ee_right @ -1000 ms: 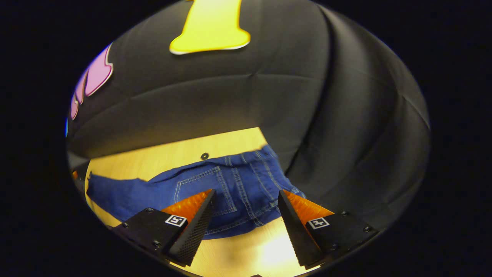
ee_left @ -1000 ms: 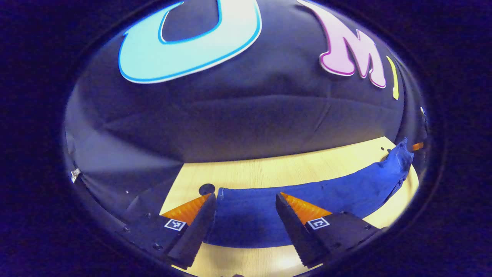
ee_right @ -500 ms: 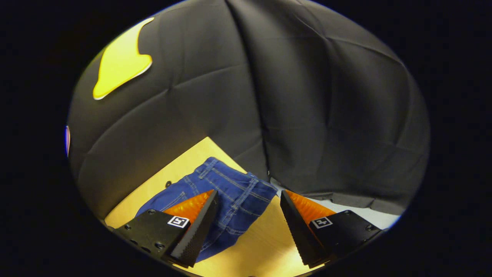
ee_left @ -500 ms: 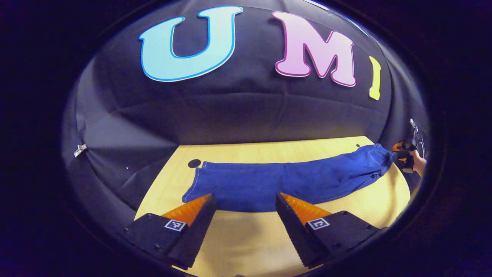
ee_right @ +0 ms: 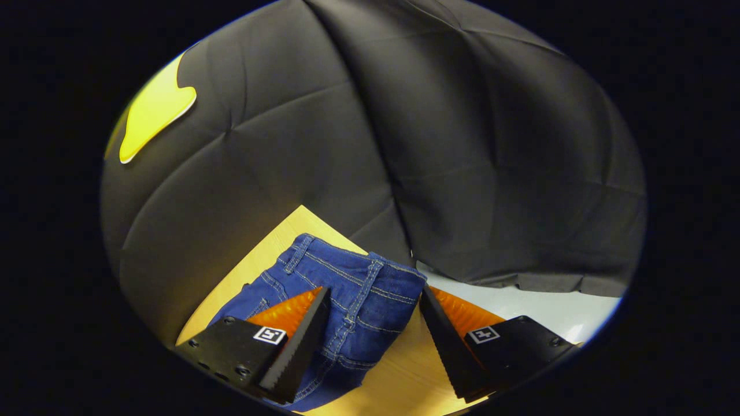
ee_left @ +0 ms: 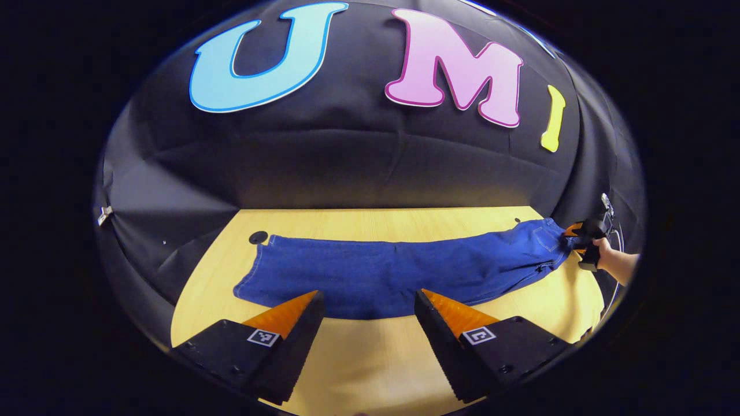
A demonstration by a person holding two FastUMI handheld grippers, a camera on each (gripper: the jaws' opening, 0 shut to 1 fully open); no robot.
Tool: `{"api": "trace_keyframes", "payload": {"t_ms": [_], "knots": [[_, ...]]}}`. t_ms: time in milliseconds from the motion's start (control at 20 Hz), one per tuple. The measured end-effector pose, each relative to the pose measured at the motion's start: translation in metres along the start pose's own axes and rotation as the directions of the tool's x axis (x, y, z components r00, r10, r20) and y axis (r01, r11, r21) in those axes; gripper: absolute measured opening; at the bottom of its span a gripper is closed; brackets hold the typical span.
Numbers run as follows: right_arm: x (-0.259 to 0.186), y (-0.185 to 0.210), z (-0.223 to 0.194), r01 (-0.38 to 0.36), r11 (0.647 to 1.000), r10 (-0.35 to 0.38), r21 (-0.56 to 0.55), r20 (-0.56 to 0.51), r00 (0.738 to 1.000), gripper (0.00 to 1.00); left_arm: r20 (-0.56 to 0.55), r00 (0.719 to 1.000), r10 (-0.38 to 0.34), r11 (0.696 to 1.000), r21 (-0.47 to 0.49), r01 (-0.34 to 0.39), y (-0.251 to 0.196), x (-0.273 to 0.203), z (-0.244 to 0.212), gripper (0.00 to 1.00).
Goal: Grasp the waist and the cuffs of the jeans and fold them to make the two legs overlap; first hold the waist and fold one-third of the jeans toward the cuffs, then hold the cuffs and fold the remaining one-third in the same direction to finish folding.
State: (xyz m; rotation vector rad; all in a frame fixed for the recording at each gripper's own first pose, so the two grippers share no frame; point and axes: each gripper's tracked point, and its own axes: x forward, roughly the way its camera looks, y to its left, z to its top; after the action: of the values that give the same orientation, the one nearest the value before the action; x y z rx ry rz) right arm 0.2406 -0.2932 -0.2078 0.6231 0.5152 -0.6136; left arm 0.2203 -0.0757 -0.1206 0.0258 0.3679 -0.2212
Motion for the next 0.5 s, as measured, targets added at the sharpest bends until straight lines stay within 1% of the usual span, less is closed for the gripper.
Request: {"api": "trace_keyframes", "payload": {"t_ms": [100, 200, 250, 300, 350, 450, 500], "knots": [[0.003, 0.002, -0.001, -0.004, 0.999, 0.005, -0.037, 0.006, 1.0, 0.92, -0.005, 1.0, 0.002, 1.0, -0.006, -0.002, 0.001, 0.003, -0.001, 0.99], [0.011, 0.007, -0.002, -0.02, 0.998, 0.021, -0.054, 0.015, 1.0, 0.76, -0.012, 1.0, 0.005, 1.0, -0.018, -0.005, 0.003, 0.003, -0.004, 0.99], [0.01, 0.012, -0.011, -0.047, 0.998, 0.046, -0.042, -0.018, 0.999, 0.6, -0.018, 1.0, 0.003, 1.0, -0.025, -0.003, 0.003, 0.003, -0.006, 0.99], [0.009, 0.016, -0.009, -0.052, 0.998, 0.052, -0.047, -0.001, 0.999, 0.43, -0.024, 1.0, 0.001, 1.0, -0.03, -0.002, 0.003, 0.002, -0.008, 0.99], [0.009, 0.022, -0.007, -0.082, 0.994, 0.083, -0.065, 0.016, 0.996, 0.27, -0.031, 1.0, 0.002, 0.999, -0.033, -0.003, 0.004, 0.002, -0.01, 0.99], [0.01, 0.021, -0.013, -0.143, 0.988, 0.142, -0.051, -0.012, 0.99, 0.13, -0.042, 0.999, 0.009, 0.999, -0.032, -0.01, 0.006, 0.002, -0.014, 0.99], [0.011, 0.019, -0.016, -0.161, 0.986, 0.16, -0.052, -0.023, 0.987, 0.07, -0.047, 0.999, 0.009, 0.999, -0.032, -0.011, 0.005, 0.002, -0.017, 0.99]]}}
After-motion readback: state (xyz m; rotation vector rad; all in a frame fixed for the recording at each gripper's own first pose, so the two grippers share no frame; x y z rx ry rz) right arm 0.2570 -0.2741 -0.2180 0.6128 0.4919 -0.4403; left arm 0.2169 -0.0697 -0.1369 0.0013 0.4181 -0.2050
